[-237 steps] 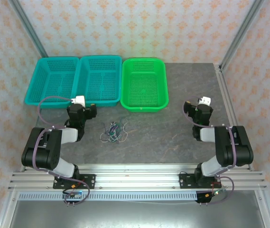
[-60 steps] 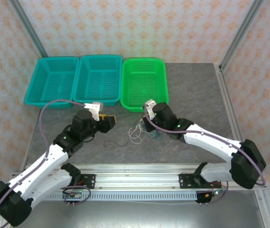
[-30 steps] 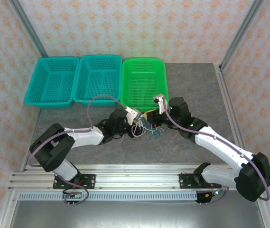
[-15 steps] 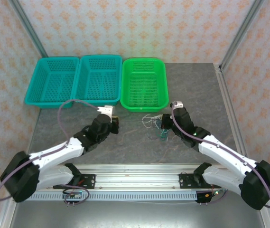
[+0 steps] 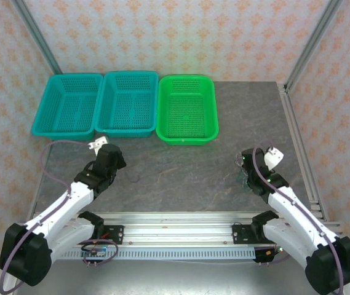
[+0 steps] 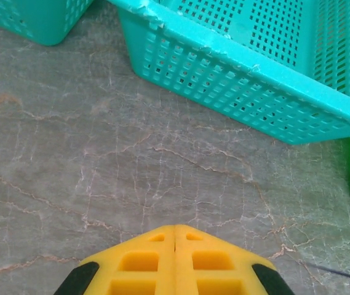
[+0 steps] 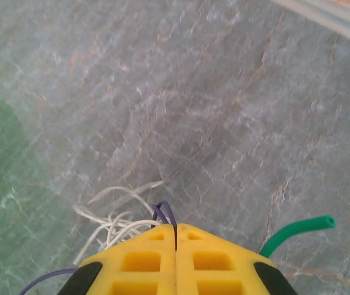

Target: Untangle the cables

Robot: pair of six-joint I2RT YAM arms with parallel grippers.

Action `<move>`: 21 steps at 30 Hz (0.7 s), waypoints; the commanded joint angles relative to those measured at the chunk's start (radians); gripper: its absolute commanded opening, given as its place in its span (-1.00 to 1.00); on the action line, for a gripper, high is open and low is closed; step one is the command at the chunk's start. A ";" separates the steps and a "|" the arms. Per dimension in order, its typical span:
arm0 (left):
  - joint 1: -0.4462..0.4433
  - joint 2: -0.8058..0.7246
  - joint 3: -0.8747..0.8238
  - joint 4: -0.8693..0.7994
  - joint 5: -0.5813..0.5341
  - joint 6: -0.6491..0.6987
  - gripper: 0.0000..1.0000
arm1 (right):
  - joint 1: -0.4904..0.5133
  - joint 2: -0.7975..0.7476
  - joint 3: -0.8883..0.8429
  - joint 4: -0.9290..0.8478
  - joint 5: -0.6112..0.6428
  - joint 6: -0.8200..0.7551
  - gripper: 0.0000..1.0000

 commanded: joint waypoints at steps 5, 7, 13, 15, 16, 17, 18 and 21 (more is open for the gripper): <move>0.003 0.018 -0.026 0.210 0.288 0.029 -1.00 | 0.004 0.138 -0.043 0.298 -0.387 -0.077 -1.00; 0.003 0.016 -0.010 0.244 0.360 0.044 -1.00 | 0.020 0.187 -0.050 0.374 -0.475 -0.076 -1.00; -0.006 -0.020 0.172 0.157 0.385 0.080 -1.00 | 0.142 0.251 -0.002 0.429 -0.495 -0.114 -0.99; -0.006 -0.003 0.285 0.073 0.333 0.089 -1.00 | 0.159 0.279 0.000 0.451 -0.510 -0.086 -0.99; -0.006 0.012 0.338 0.032 0.305 0.089 -1.00 | 0.162 0.287 -0.002 0.461 -0.517 -0.074 -0.99; -0.006 0.034 0.405 -0.014 0.278 0.089 -1.00 | 0.165 0.295 -0.003 0.471 -0.524 -0.061 -0.99; -0.006 0.061 0.470 -0.043 0.264 0.126 -1.00 | 0.168 0.299 -0.007 0.479 -0.525 -0.054 -0.99; 0.001 0.143 0.648 -0.094 0.231 0.174 -1.00 | 0.174 0.300 -0.025 0.501 -0.508 -0.034 -1.00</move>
